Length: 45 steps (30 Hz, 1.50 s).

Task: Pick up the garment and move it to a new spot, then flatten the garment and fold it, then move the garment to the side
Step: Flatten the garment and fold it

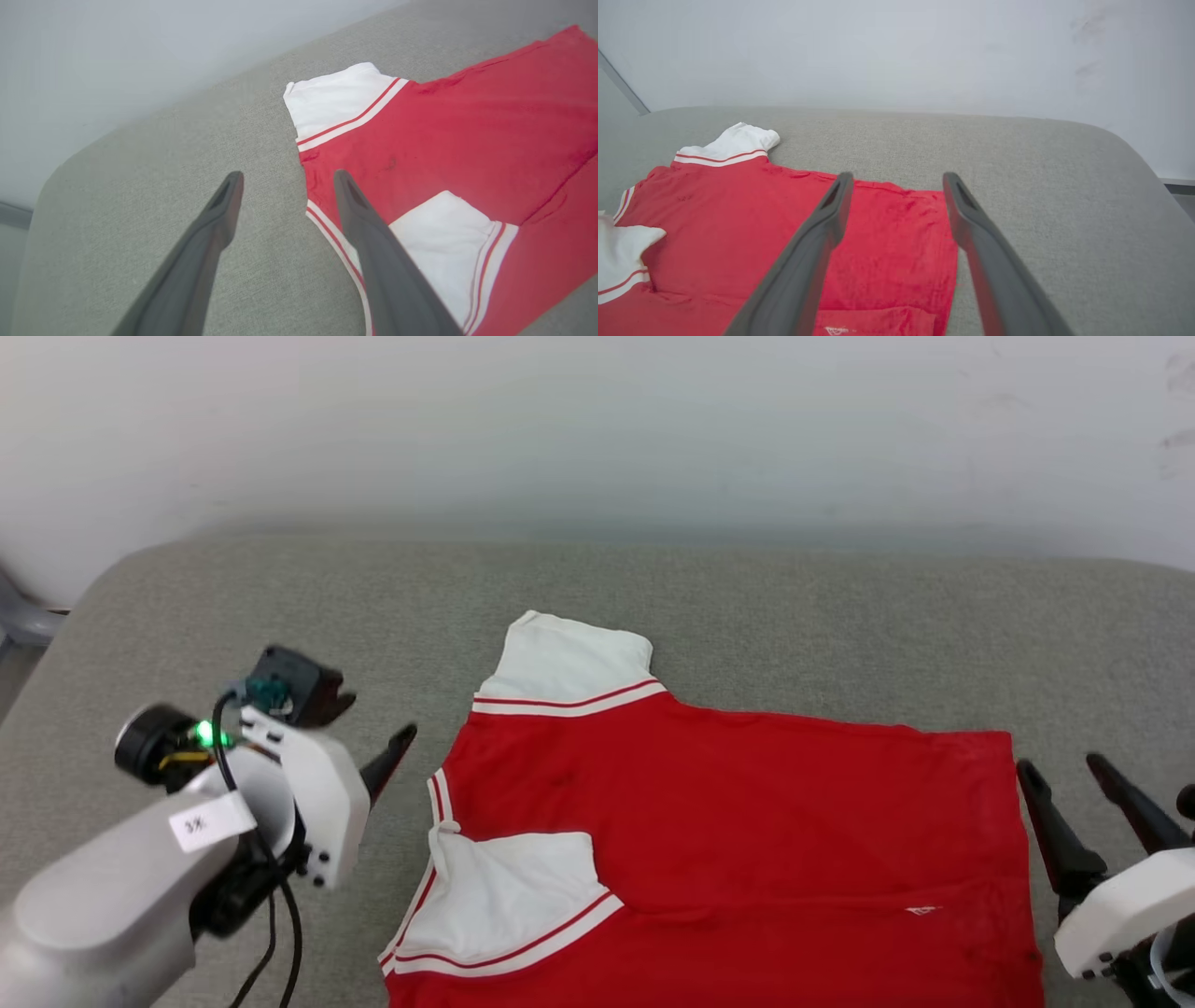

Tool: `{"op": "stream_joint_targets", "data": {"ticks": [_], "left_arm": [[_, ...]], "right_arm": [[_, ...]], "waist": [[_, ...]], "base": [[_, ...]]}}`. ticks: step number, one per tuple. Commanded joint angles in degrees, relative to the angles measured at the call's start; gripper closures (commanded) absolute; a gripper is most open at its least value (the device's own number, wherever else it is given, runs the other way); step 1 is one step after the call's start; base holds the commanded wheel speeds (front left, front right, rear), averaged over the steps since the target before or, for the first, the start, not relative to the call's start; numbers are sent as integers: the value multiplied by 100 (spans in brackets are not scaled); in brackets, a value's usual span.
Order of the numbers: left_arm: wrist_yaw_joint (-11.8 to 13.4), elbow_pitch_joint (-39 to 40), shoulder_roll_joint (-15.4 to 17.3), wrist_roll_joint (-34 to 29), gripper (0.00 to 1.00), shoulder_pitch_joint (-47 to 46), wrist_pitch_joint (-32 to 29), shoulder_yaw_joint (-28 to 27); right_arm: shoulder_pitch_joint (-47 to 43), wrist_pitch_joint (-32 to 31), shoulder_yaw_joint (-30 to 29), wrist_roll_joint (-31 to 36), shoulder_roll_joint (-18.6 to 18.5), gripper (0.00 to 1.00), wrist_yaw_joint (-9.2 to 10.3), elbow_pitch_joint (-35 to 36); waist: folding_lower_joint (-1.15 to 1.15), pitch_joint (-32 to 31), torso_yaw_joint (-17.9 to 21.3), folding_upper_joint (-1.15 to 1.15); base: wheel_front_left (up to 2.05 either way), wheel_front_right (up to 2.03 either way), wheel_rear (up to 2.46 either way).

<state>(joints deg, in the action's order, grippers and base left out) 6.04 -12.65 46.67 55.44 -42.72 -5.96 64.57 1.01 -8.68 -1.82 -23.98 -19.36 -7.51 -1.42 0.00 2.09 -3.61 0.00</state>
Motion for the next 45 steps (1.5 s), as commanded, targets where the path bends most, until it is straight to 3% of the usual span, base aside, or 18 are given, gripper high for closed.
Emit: {"op": "stream_joint_targets", "data": {"ticks": [1, 5, 11, 18, 22, 29, 45], "left_arm": [[16, -32, -53, -52, 0, -99, 66, -37], [-45, -258, -215, -153, 0, -554, 205, -213], [-414, -846, -507, -154, 0, -1356, 190, -442], [-1000, -1626, -815, 113, 0, -2385, -914, -400], [-1159, -1986, -955, 341, 0, -2870, -1734, -342], [-1262, -2420, -1116, 653, 0, -3450, -2945, -209], [-1325, -3033, -989, 638, 0, -3375, -3661, 267]], "right_arm": [[61, 99, -39, 89, 107, 0, 5, 92], [178, 365, -113, 396, 418, 0, 5, 485], [330, 286, 108, 597, 635, 0, 5, 927], [631, 301, 254, 665, 611, 0, 5, 1147], [745, 318, 327, 688, 604, 0, 5, 1211], [975, 342, 418, 708, 584, 0, 5, 1274], [1333, 450, 611, 667, 556, 0, 5, 1122]], "waist": [[0, 88, 75, 0], [0, 353, 232, 0], [0, 973, 511, 0], [0, 1638, 788, 0], [0, 1946, 898, 0], [0, 2456, 1032, 0], [0, 2902, 1248, 0]], "base": [[0, 0, 0], [0, 0, 0], [0, 0, 0], [0, 0, 0], [0, 0, 0], [0, 0, 0], [0, 0, 0]]}}
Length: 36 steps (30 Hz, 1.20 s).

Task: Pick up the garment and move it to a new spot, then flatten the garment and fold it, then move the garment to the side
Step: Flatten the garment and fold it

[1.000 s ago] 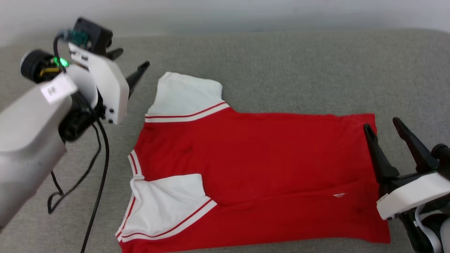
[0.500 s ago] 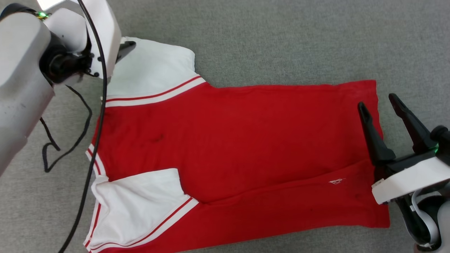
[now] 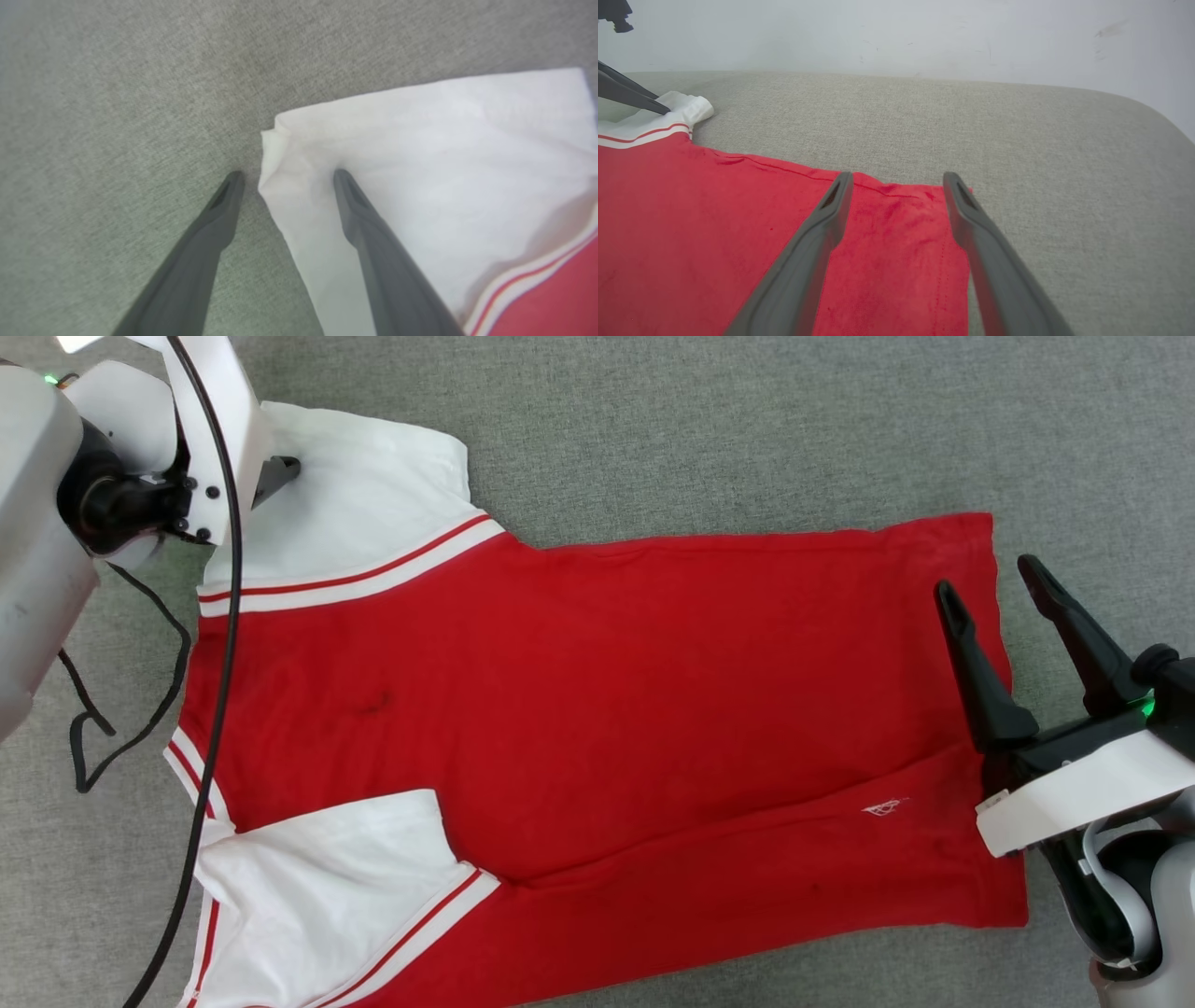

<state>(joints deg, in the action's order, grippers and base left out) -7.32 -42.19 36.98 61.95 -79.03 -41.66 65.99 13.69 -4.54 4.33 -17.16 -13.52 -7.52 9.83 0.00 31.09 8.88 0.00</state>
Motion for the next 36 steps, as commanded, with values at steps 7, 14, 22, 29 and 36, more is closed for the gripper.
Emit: {"op": "stream_joint_targets", "data": {"ticks": [7, 14, 22, 29, 36], "left_arm": [[-2, 88, 8, -123, 100, 298, 94, 313], [-5, 290, -96, -179, 100, 134, 688, 286], [-6, 659, -209, -196, 100, 279, 1236, 404], [-6, 1010, -217, -204, 100, 288, 1488, 517], [-7, 1187, -244, -198, 100, 217, 1645, 559]], "right_arm": [[176, 4, -87, -52, -79, 0, 7, -28], [568, -395, -311, -93, -461, 0, 7, -46], [997, -2055, -51, -522, -1454, 0, 7, -197], [1548, -3475, 364, -1354, -2307, 0, 7, -740], [1978, -4452, 877, -1778, -2662, 0, 7, -1212]], "waist": [[0, -62, -55, 0], [0, -400, -195, 0], [0, -770, -464, 0], [0, -864, -682, 0], [0, -806, -817, 0]], "base": [[0, 0, 0], [0, 0, 0], [0, 0, 0], [0, 0, 0], [0, 0, 0]]}}
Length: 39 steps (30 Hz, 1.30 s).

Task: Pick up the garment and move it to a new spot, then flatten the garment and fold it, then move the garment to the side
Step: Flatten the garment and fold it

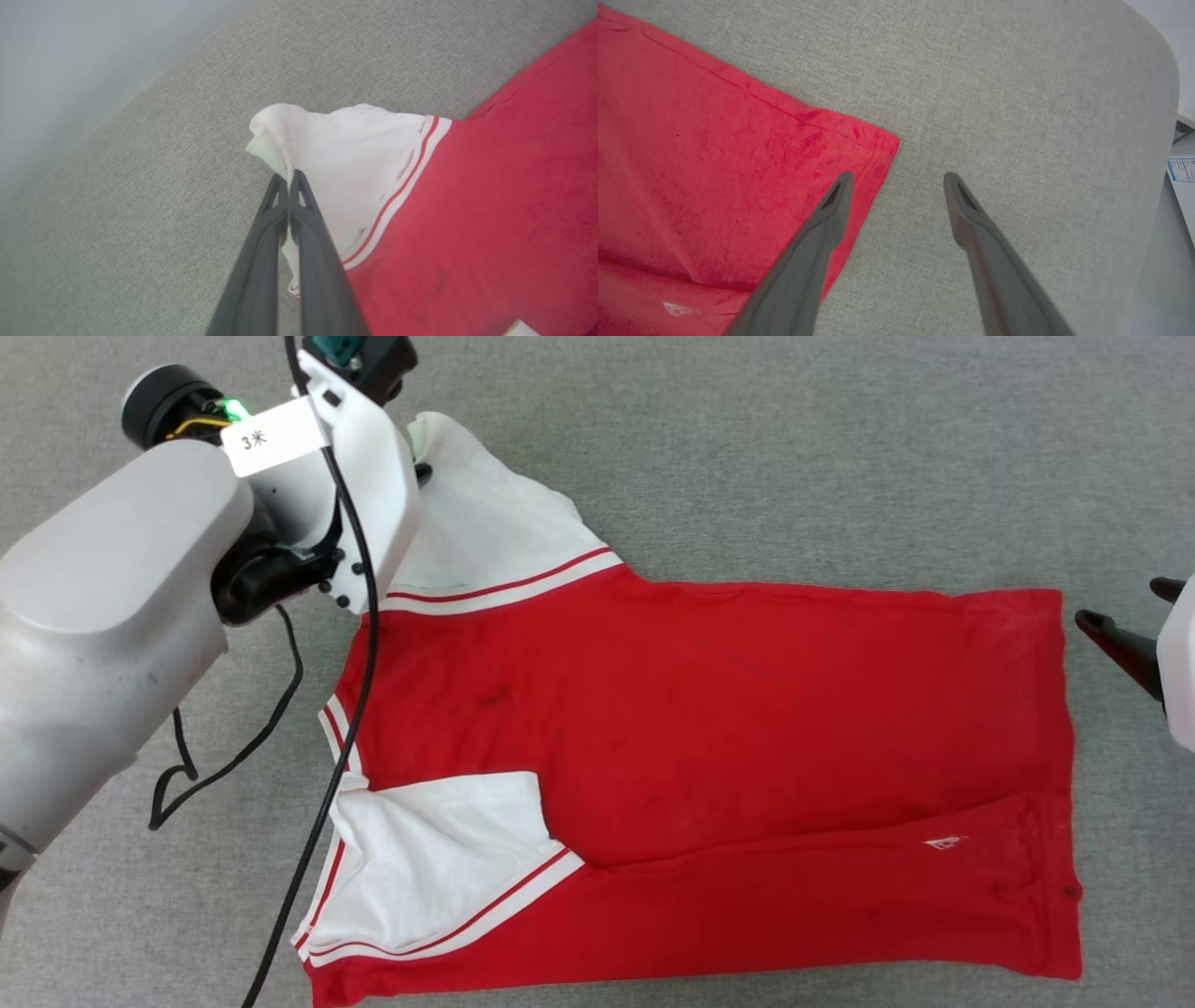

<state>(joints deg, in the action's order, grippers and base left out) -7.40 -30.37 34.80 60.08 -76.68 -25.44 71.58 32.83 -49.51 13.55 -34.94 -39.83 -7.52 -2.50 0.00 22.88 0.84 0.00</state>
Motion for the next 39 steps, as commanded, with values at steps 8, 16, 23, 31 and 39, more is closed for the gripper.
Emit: {"op": "stream_joint_targets", "data": {"ticks": [8, 16, 23, 31, 39], "left_arm": [[1, 117, -117, -69, 100, -171, 157, 62], [1, 116, -203, -81, 100, -261, 285, 109], [1, 95, -179, -42, 100, -191, 346, 138], [0, 46, -148, 24, 100, -42, 428, 159], [0, 103, -49, 63, 100, 382, 453, 172]], "right_arm": [[659, -253, 473, -63, 153, 0, 7, -790], [963, 14, 1082, 115, 445, 0, 7, -1770], [857, 171, 1828, -24, 453, 0, 4, -2316], [1255, 979, 1928, -245, 371, 100, 6, -2411], [1037, 2003, 1867, -468, 388, 100, 7, -2542]], "waist": [[0, 227, -192, 0], [0, 420, -293, 0], [0, 428, -319, 0], [0, 164, -264, 0], [0, -515, -260, 0]], "base": [[0, 0, 0], [0, 0, 0], [0, 0, 0], [0, 0, 0], [0, 0, 0]]}}
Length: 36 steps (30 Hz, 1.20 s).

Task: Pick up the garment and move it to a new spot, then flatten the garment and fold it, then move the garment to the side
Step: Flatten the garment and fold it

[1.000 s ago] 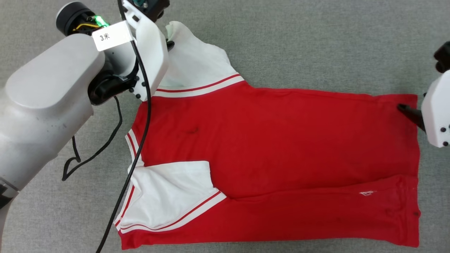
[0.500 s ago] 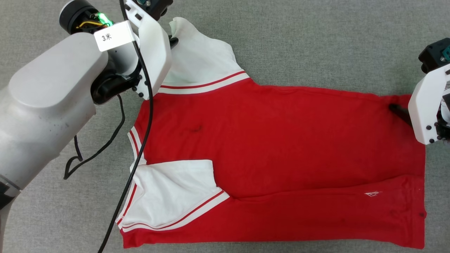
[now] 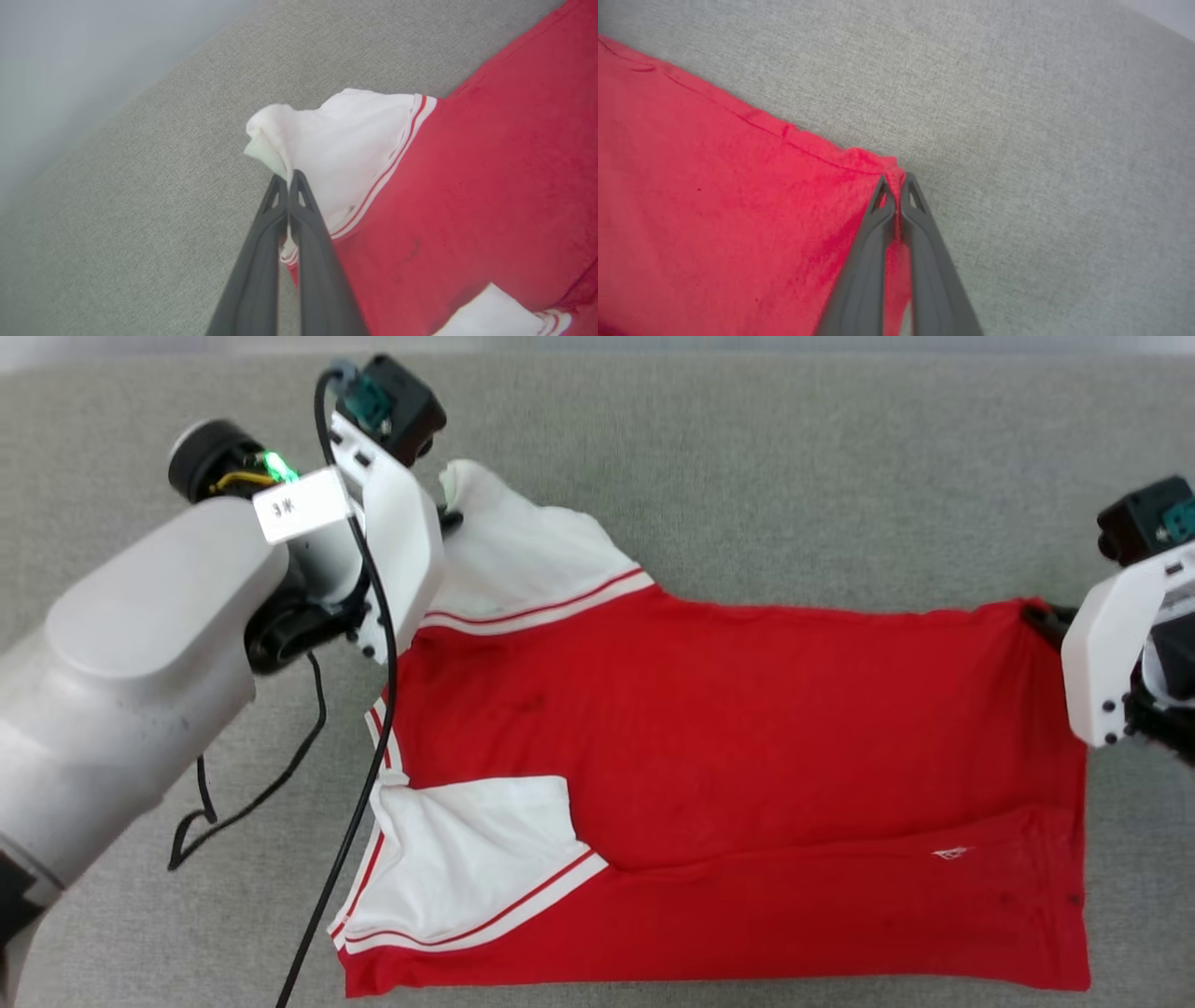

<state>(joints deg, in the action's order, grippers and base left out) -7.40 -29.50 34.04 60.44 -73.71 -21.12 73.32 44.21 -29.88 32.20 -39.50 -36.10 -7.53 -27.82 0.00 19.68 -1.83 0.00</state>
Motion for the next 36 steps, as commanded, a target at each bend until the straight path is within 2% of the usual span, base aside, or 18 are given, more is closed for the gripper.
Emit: {"op": "stream_joint_targets", "data": {"ticks": [1, 8, 13, 20, 29, 32, 36], "left_arm": [[0, 39, 62, 26, 100, 145, 45, -1], [10, 321, 354, 128, 100, 708, 286, -3], [170, 716, 590, 160, 100, 1206, 398, 0], [528, 1423, 978, 240, 100, 2015, 556, 0], [1109, 2254, 1505, 327, 100, 3060, 865, 0], [1266, 2457, 1575, 385, 100, 3392, 916, 0], [1335, 2541, 1579, 386, 100, 3685, 921, 0]], "right_arm": [[-161, 125, 23, -33, 1, 100, 9, -10], [-681, 652, 97, -205, -124, 100, 9, 127], [-1105, 842, 57, -258, -159, 100, 9, 280], [-1811, 923, -95, -319, -235, 100, 9, 605], [-2867, 833, -492, -339, -323, 100, 9, 1079], [-3160, 770, -639, -327, -269, 100, 9, 1197], [-3420, 696, -721, -265, -215, 100, 9, 1267]], "waist": [[0, -273, 10, 0], [0, -787, -18, 0], [0, -1136, -52, 0], [0, -1529, -80, 0], [0, -1841, -104, 0], [0, -1867, -118, 0], [0, -1857, -135, 0]], "base": [[0, 0, 0], [0, 0, 0], [0, 0, 0], [0, 0, 0], [0, 0, 0], [0, 0, 0], [0, 0, 0]]}}
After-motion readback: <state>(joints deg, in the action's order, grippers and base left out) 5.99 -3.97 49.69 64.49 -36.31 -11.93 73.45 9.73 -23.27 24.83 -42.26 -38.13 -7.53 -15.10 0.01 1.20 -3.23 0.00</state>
